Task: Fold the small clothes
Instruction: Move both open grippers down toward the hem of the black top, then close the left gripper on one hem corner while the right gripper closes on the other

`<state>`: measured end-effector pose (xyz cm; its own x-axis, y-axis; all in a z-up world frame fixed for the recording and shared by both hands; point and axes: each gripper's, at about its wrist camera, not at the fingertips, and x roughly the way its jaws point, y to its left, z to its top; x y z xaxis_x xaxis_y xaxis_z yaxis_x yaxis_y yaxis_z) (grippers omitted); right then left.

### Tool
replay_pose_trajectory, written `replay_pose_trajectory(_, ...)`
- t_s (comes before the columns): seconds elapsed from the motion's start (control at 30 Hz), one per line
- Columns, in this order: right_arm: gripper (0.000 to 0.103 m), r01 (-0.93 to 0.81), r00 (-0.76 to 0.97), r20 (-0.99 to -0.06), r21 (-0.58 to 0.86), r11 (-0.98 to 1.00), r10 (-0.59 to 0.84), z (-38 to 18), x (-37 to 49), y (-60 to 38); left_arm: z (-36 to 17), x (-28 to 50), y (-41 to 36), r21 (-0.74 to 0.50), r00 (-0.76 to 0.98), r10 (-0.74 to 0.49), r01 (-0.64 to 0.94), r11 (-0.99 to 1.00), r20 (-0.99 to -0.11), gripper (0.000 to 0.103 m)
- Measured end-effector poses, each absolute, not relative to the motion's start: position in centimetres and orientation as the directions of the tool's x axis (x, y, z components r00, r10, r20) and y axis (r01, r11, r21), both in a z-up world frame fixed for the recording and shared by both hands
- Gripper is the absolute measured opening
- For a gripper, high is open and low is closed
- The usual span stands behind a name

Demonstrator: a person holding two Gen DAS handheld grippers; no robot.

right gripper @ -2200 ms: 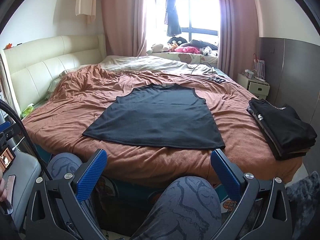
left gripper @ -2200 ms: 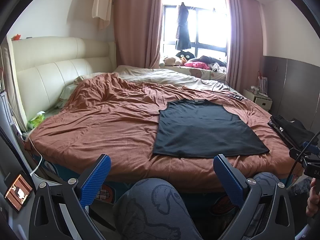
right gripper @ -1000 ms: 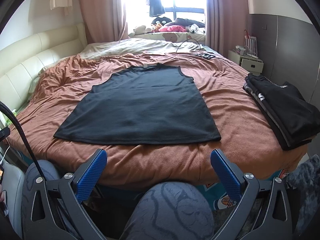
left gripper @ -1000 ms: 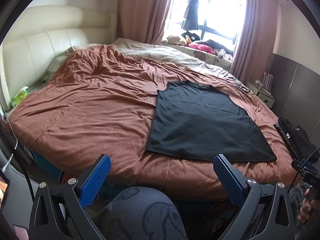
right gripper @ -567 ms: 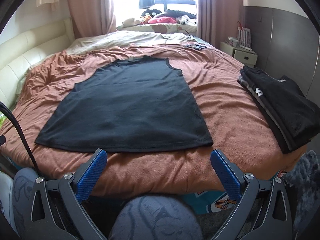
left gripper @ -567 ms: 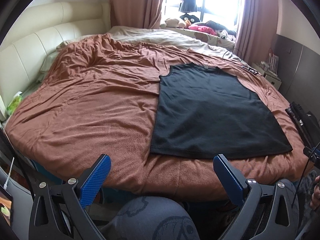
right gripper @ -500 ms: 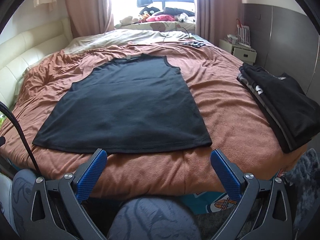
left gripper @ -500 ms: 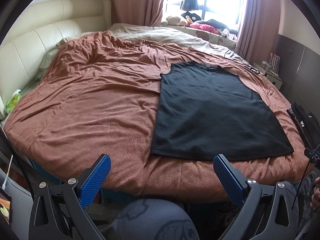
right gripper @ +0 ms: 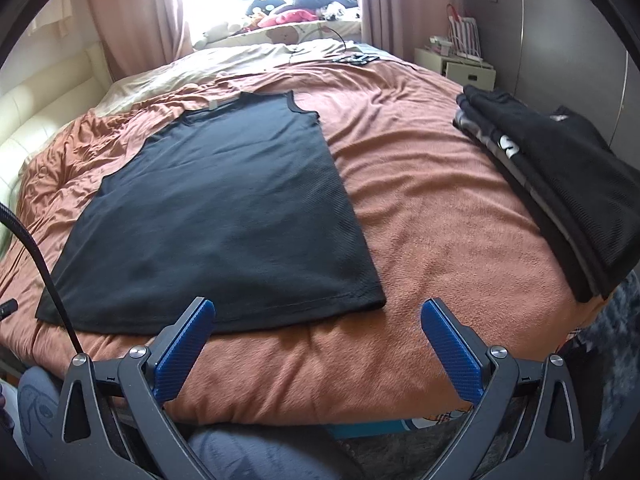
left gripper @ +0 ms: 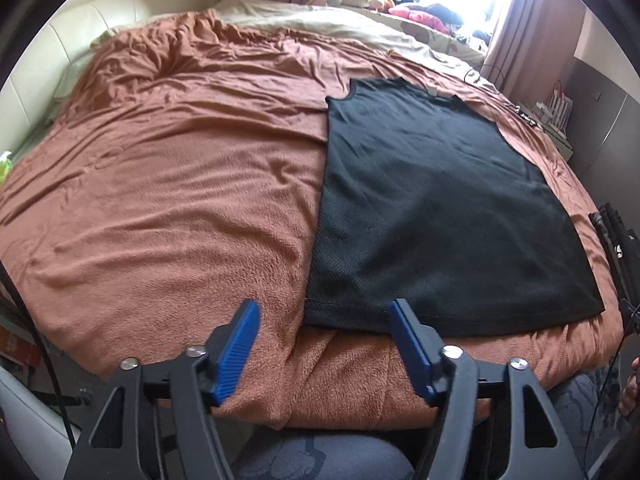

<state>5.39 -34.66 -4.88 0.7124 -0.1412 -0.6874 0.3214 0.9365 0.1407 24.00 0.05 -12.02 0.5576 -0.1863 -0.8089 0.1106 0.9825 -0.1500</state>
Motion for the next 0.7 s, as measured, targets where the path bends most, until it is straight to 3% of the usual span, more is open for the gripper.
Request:
replay_pose_trajectory(0.17, 0.081, 0.331, 0.683, -0.722, 0.172, 0.928, -0.110, -6.2, 6.7, -36.3, -13.9, 25.7, 0.1, -0.166, 0.510, -0.193, 0.099, 0.981, -0.838, 0.052)
replay_pose_trajectory(0.37, 0.069, 0.333, 0.668, -0.742, 0.218, 0.917, -0.067, -7.5, 8.1, -38.2, -15.8, 27.2, 0.4, -0.186, 0.464, -0.199, 0.075, 0.980, -0.863, 0.036)
replay_pose_trajectory(0.5, 0.059, 0.344, 0.654, -0.753, 0.219, 0.913, -0.066, -8.2, 8.6, -39.3, -16.3, 27.6, 0.5, -0.194, 0.456, -0.202, 0.065, 0.979, -0.867, 0.035)
replay_pose_trajectory(0.7, 0.057, 0.374, 0.649, -0.759, 0.254, 0.892, -0.056, -9.0, 8.9, -40.5, -16.3, 27.5, 0.1, -0.194, 0.443, -0.203, 0.066, 0.979, -0.873, 0.033)
